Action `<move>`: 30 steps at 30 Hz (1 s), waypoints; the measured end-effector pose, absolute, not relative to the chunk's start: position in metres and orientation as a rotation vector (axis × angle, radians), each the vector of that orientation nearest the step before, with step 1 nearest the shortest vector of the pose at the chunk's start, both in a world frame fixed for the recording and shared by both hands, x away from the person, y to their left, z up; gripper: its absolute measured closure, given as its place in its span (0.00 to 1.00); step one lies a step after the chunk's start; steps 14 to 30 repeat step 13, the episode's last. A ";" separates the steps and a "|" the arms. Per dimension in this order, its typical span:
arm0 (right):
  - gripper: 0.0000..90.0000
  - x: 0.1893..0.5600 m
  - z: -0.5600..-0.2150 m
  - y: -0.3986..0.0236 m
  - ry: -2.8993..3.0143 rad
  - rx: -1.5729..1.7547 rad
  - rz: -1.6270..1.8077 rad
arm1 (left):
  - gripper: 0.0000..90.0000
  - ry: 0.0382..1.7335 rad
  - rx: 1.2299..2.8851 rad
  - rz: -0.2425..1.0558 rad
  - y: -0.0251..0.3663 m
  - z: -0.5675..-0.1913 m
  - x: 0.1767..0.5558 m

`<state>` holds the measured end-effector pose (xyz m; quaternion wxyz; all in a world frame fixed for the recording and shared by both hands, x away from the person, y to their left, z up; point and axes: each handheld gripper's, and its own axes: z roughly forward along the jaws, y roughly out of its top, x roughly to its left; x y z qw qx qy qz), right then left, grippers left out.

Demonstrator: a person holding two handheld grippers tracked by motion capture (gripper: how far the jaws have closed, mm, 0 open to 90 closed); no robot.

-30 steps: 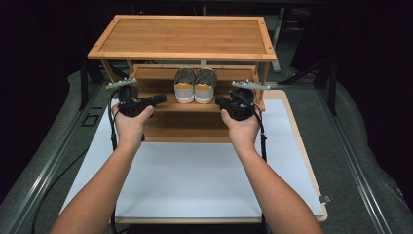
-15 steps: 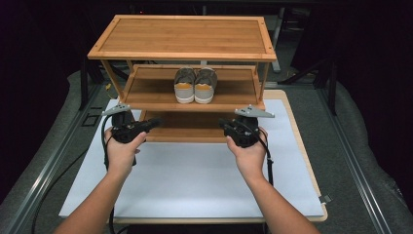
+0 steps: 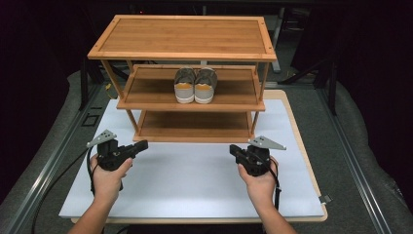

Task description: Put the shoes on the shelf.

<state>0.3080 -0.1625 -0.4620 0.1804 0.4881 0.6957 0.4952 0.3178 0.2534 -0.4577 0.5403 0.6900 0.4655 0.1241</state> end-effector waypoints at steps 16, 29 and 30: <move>0.96 0.295 -0.510 -0.164 2.029 1.382 1.331 | 0.91 1.127 1.737 0.303 0.248 -0.513 0.306; 0.96 0.295 -0.510 -0.164 2.029 1.382 1.331 | 0.91 1.127 1.737 0.303 0.248 -0.513 0.306; 0.96 0.295 -0.510 -0.164 2.029 1.382 1.331 | 0.91 1.127 1.737 0.303 0.248 -0.513 0.306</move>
